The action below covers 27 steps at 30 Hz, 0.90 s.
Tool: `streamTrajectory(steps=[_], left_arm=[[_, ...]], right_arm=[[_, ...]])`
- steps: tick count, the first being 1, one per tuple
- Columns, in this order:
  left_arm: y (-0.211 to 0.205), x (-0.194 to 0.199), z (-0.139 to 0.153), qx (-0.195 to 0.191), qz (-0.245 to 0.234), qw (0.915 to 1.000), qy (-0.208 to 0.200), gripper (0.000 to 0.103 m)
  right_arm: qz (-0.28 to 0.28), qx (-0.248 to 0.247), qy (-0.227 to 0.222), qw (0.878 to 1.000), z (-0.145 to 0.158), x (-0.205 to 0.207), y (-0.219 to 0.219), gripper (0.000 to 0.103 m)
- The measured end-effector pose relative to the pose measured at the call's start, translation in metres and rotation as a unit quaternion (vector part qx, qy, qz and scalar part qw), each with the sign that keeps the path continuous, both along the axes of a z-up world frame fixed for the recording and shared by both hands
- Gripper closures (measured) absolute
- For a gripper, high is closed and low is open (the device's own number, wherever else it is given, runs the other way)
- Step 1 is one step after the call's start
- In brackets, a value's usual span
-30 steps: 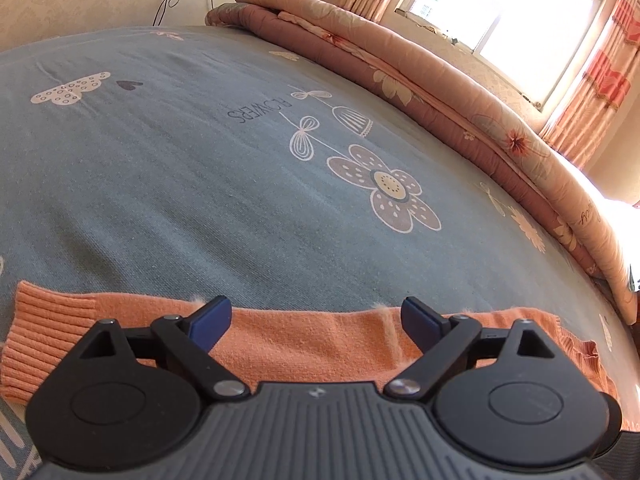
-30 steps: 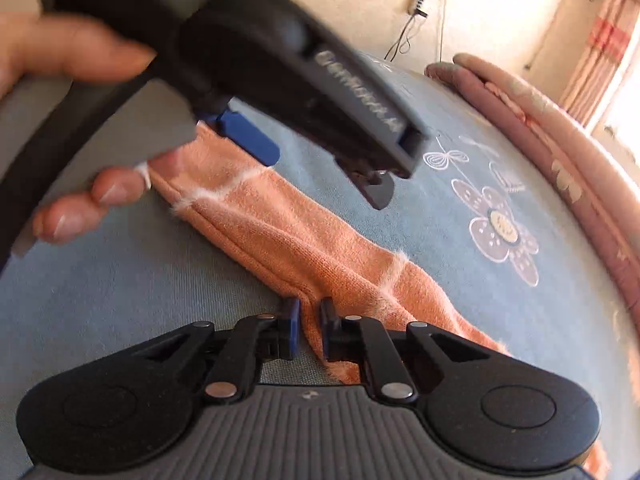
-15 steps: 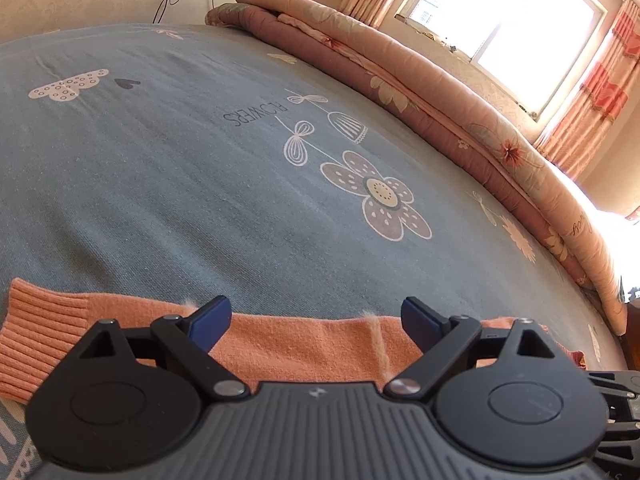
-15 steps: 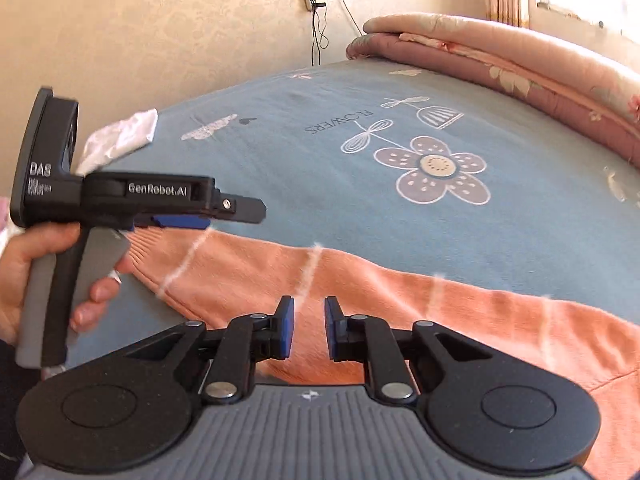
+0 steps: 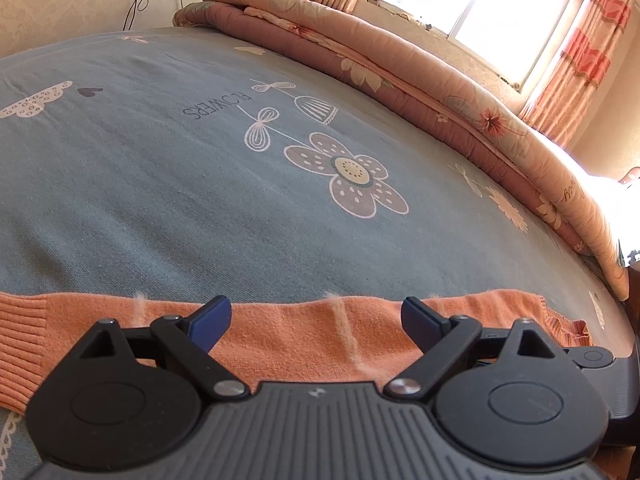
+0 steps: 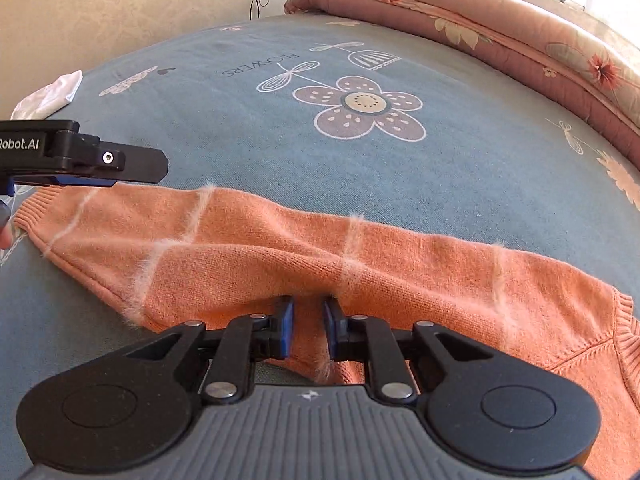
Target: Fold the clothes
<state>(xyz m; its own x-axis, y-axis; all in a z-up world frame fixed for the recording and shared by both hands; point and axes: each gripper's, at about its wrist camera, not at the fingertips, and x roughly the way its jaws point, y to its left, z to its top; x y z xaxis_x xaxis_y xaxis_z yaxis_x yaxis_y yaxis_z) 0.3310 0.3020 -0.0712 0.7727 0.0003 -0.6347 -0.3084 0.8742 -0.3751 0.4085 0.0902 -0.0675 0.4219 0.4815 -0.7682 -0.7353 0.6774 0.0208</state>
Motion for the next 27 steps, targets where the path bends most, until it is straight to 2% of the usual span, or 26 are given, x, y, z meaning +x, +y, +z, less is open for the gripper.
streamTrajectory(steps=[1, 3, 5, 7, 9, 11, 12, 15, 17, 19, 23, 24, 26, 27], left_arm=[[0.000, 0.000, 0.000, 0.000, 0.000, 1.0000, 0.001, 0.011], [0.000, 0.001, 0.000, -0.001, -0.001, 1.0000, 0.000, 0.011], [-0.001, 0.000, 0.000, -0.001, -0.003, 1.0000, 0.000, 0.011], [-0.001, 0.000, 0.000, 0.000, -0.003, 1.0000, 0.001, 0.011], [-0.002, 0.000, -0.001, 0.001, -0.003, 1.0000, 0.002, 0.011], [-0.003, 0.000, -0.001, 0.001, -0.003, 1.0000, 0.002, 0.011], [-0.003, 0.000, -0.001, 0.002, -0.002, 1.0000, 0.002, 0.011], [-0.003, 0.001, -0.001, 0.001, -0.004, 1.0000, 0.001, 0.011], [-0.003, 0.002, -0.001, 0.001, -0.003, 1.0000, 0.002, 0.011], [-0.002, 0.002, -0.001, 0.003, -0.001, 1.0000, 0.003, 0.011], [0.004, -0.001, 0.002, 0.000, 0.014, 0.9999, 0.000, 0.011], [0.004, -0.001, 0.002, 0.001, 0.016, 0.9999, 0.000, 0.011], [0.005, -0.001, 0.002, 0.004, 0.018, 0.9998, 0.001, 0.011], [0.004, -0.001, 0.002, 0.009, 0.016, 0.9998, 0.000, 0.011]], right_arm=[[0.001, 0.004, -0.001, 1.000, 0.004, -0.003, -0.004, 0.084], [0.032, 0.000, -0.034, 0.999, 0.013, -0.021, -0.011, 0.081], [0.073, -0.019, -0.073, 0.994, 0.017, -0.042, -0.016, 0.068], [0.112, -0.061, -0.113, 0.985, 0.010, -0.061, -0.013, 0.055], [0.137, -0.107, -0.144, 0.974, -0.003, -0.069, -0.004, 0.055], [0.144, -0.111, -0.149, 0.972, -0.010, -0.065, 0.001, 0.055], [0.140, -0.102, -0.149, 0.974, -0.011, -0.060, 0.003, 0.055], [0.122, -0.081, -0.103, 0.984, -0.010, -0.039, 0.004, 0.054], [0.127, -0.066, -0.066, 0.988, -0.005, -0.034, -0.001, 0.078], [0.138, -0.053, -0.032, 0.988, 0.001, -0.032, -0.007, 0.086], [0.105, -0.007, 0.028, 0.994, 0.009, -0.019, -0.025, 0.083], [0.096, -0.004, 0.029, 0.995, 0.011, -0.020, -0.027, 0.083], [0.077, -0.003, 0.011, 0.997, 0.019, -0.026, -0.030, 0.069], [0.070, -0.001, 0.007, 0.998, 0.023, -0.030, -0.033, 0.067]])
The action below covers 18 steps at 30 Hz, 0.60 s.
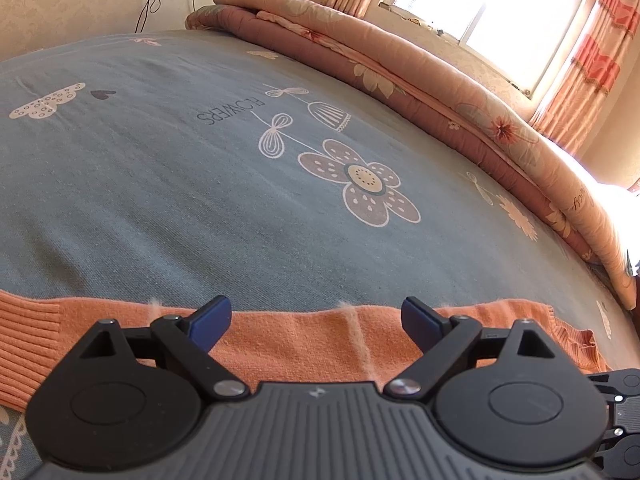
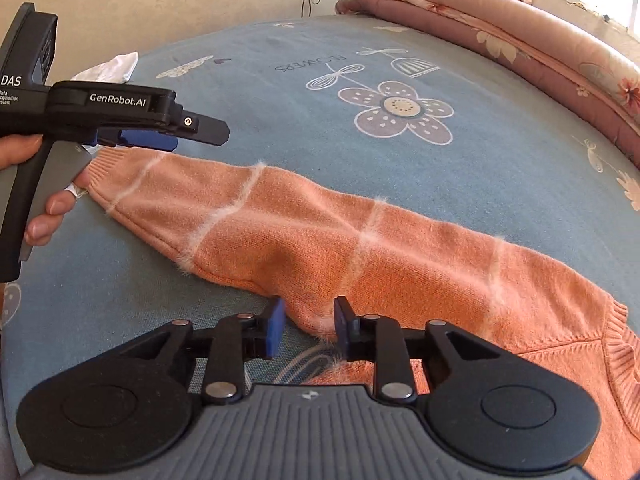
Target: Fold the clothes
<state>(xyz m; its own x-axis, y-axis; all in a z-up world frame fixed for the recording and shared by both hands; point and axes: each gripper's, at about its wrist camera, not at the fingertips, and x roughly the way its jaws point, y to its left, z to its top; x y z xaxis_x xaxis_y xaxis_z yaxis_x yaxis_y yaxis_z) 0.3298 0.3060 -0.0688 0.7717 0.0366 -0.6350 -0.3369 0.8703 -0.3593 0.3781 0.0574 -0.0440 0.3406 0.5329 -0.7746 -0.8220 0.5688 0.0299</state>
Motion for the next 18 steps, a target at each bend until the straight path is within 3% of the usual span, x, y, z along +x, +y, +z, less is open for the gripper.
streamTrajectory(steps=[4, 11, 18], left_arm=[[-0.003, 0.000, 0.001, 0.015, -0.001, 0.9999, -0.006, 0.012], [-0.026, 0.004, 0.009, 0.024, -0.056, 0.9974, -0.038, 0.013], [-0.060, 0.017, 0.009, 0.041, -0.089, 0.9946, -0.035, 0.012]], right_arm=[[-0.013, 0.014, -0.011, 1.000, 0.020, -0.021, -0.023, 0.066], [-0.072, 0.077, 0.024, 0.994, 0.051, -0.055, -0.097, 0.041], [-0.150, 0.070, 0.011, 0.986, 0.044, -0.056, -0.145, 0.040]])
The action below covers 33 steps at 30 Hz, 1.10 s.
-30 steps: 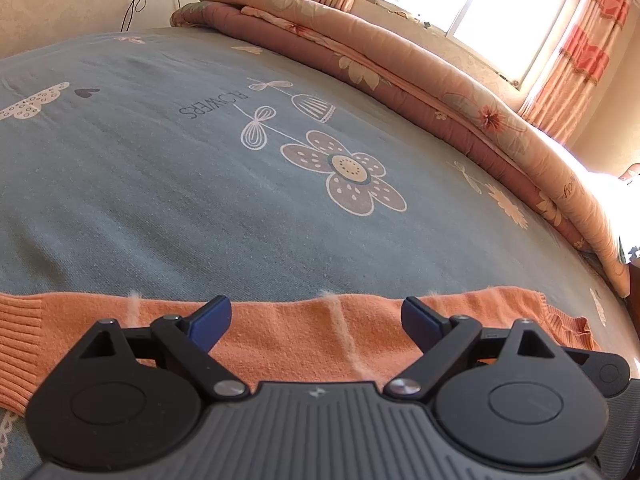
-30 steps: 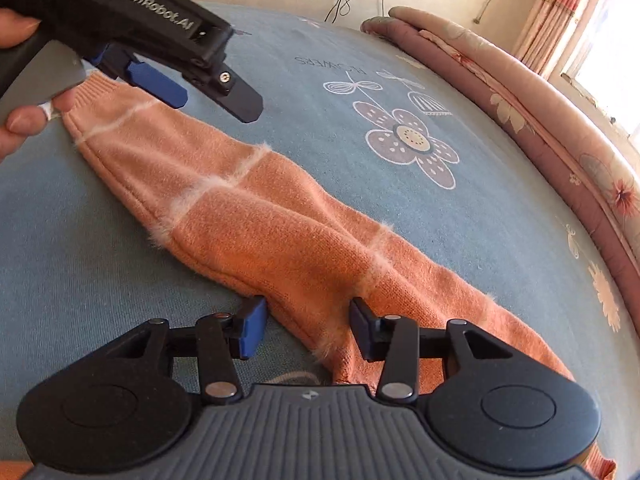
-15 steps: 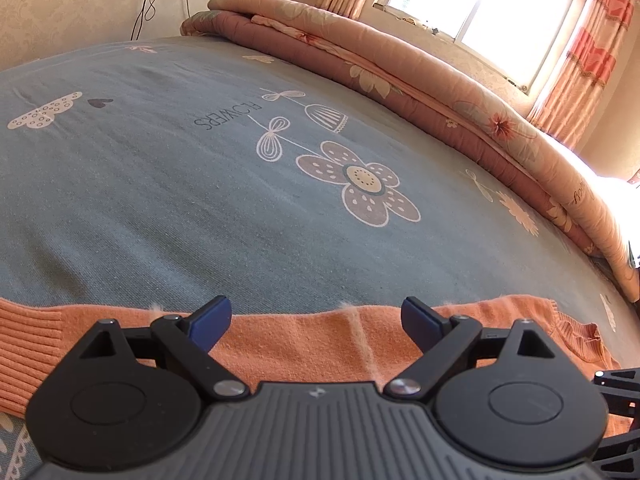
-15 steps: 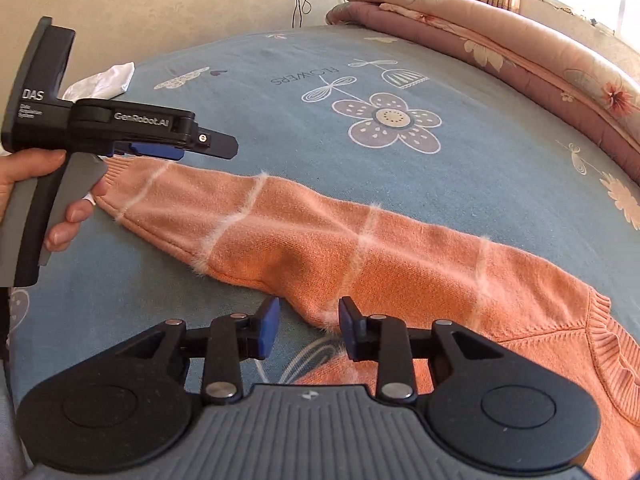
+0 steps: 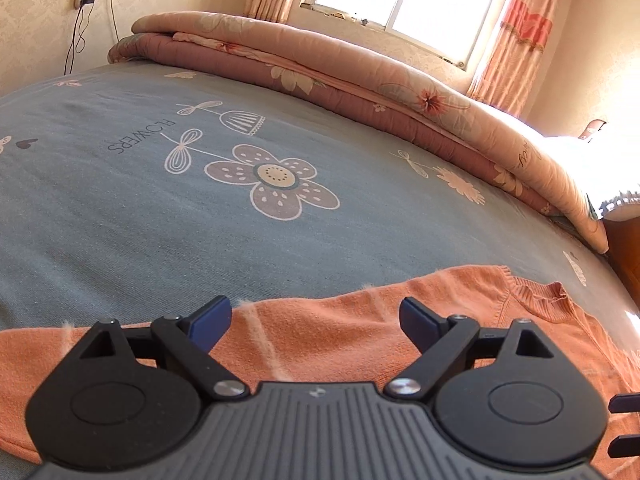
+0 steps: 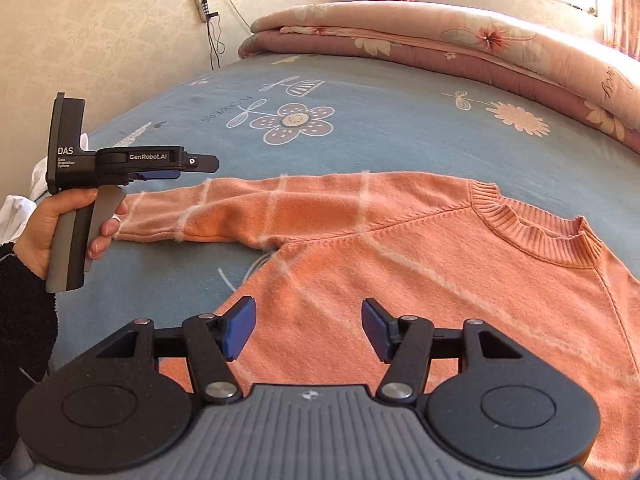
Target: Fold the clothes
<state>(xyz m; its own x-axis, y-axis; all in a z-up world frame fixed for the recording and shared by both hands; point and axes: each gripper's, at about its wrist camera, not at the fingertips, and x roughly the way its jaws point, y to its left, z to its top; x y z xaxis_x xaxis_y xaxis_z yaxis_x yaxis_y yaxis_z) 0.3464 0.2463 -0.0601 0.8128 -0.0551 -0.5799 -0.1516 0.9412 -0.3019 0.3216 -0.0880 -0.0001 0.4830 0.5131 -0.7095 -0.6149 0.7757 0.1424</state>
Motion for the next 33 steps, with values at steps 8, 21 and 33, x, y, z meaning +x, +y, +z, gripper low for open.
streamTrajectory(steps=[8, 21, 33], left_arm=[[-0.002, 0.004, -0.003, 0.000, -0.006, 0.9999, -0.011, 0.024], [-0.025, 0.015, -0.007, 0.006, -0.104, 0.9926, -0.062, 0.032], [-0.035, 0.115, -0.021, 0.082, -0.244, 0.9648, 0.055, 0.062]], right_arm=[[0.025, 0.028, 0.023, 0.999, -0.025, 0.009, 0.011, 0.040], [-0.001, 0.125, 0.067, 0.990, -0.084, -0.054, -0.093, 0.039], [-0.016, 0.182, 0.073, 0.980, -0.087, -0.063, -0.146, 0.038]])
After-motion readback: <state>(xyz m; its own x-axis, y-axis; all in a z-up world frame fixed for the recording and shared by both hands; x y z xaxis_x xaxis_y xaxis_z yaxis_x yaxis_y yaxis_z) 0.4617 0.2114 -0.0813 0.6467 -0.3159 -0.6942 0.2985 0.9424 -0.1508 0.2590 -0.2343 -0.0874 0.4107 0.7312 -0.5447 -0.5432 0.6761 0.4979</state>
